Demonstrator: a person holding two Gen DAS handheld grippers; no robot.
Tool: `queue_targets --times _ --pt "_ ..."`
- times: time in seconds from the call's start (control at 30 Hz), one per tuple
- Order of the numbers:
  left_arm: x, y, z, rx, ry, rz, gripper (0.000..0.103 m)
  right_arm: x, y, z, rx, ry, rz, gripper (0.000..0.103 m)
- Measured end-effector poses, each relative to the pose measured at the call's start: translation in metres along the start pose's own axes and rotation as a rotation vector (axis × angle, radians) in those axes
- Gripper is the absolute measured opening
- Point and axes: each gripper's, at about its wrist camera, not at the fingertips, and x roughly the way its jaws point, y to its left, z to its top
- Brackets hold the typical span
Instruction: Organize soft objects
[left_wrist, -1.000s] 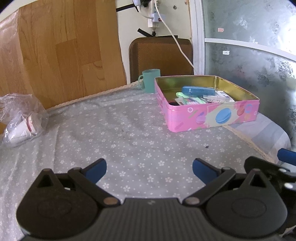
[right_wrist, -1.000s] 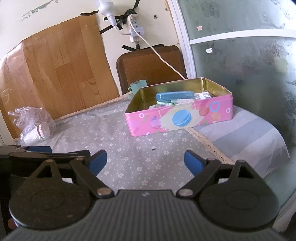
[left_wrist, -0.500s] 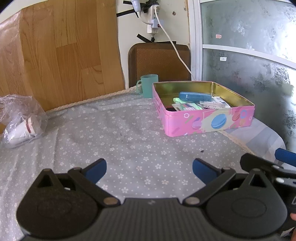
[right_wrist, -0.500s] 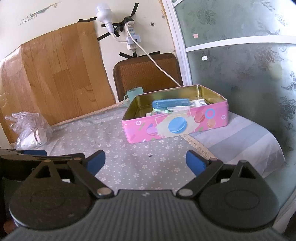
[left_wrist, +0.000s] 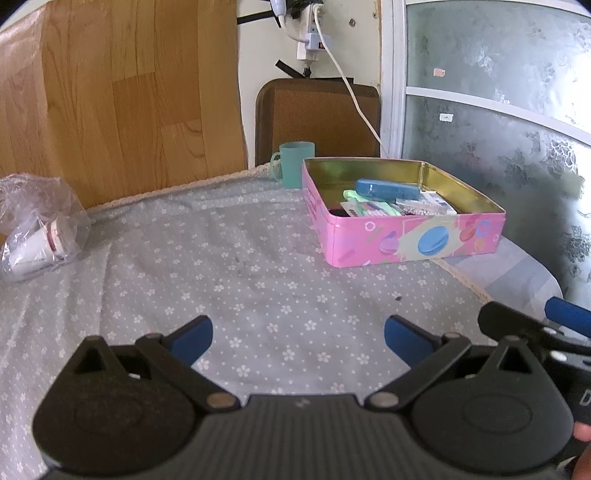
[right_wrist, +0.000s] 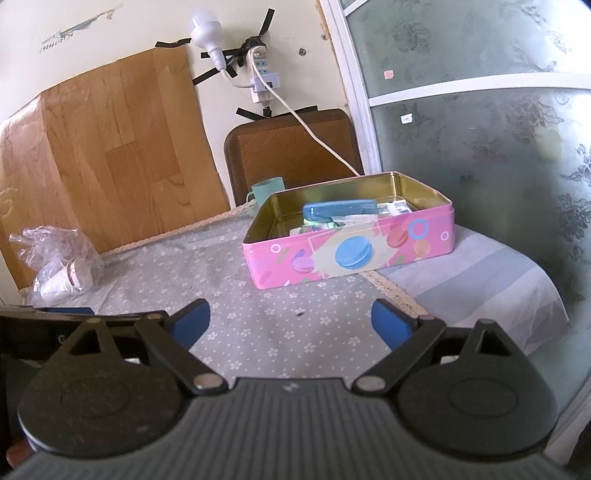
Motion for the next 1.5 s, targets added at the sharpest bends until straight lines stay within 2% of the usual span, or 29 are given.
queue_targets --times 0.47,1.5 --pt "0.009 0.008 -0.001 -0.051 0.062 -0.034 0.103 0.001 -0.001 0.0 0.009 0.0 -0.009 0.096" --pt "0.015 0.015 -0.005 -0.077 0.1 -0.048 0.103 0.005 0.002 -0.005 0.011 0.023 -0.019 0.096"
